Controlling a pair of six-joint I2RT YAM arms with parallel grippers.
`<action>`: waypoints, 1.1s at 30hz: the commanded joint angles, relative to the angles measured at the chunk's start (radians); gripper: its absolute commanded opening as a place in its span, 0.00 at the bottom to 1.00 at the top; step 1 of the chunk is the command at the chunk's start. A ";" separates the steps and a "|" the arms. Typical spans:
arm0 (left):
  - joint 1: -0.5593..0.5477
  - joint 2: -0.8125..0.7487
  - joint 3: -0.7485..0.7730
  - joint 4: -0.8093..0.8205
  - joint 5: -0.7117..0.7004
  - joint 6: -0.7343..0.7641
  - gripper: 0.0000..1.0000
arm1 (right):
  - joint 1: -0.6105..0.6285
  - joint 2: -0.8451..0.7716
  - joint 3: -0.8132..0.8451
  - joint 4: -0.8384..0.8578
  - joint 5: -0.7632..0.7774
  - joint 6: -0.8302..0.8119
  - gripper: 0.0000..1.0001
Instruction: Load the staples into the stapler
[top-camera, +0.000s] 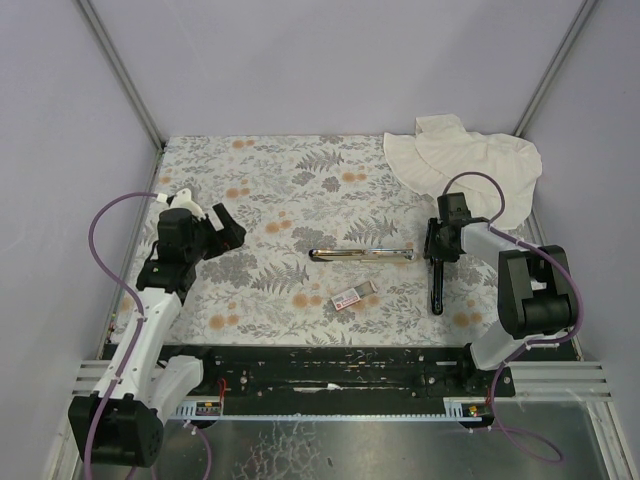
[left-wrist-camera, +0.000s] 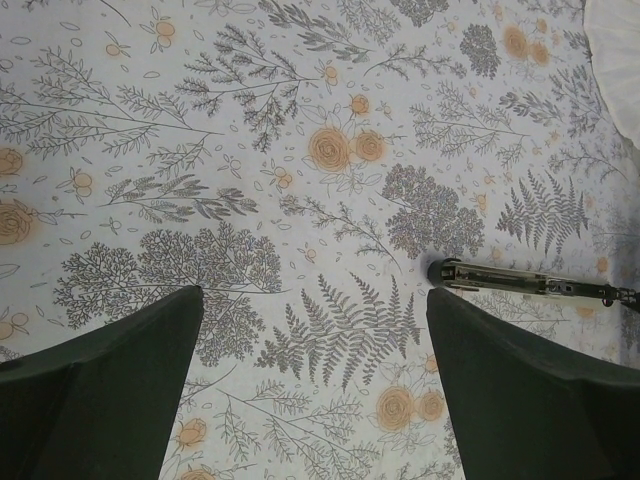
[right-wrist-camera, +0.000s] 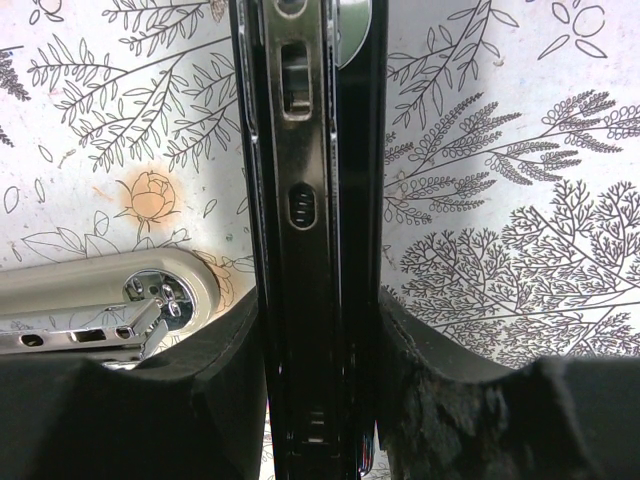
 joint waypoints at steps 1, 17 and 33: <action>0.004 0.004 -0.011 0.024 0.025 0.015 0.92 | -0.004 0.019 -0.019 0.015 -0.011 0.009 0.44; -0.015 -0.004 -0.018 0.035 0.050 0.022 0.89 | -0.004 -0.041 -0.033 0.030 0.015 0.008 0.73; -0.743 0.312 -0.040 0.342 -0.075 -0.047 0.80 | 0.013 -0.322 -0.065 0.046 -0.309 0.010 0.78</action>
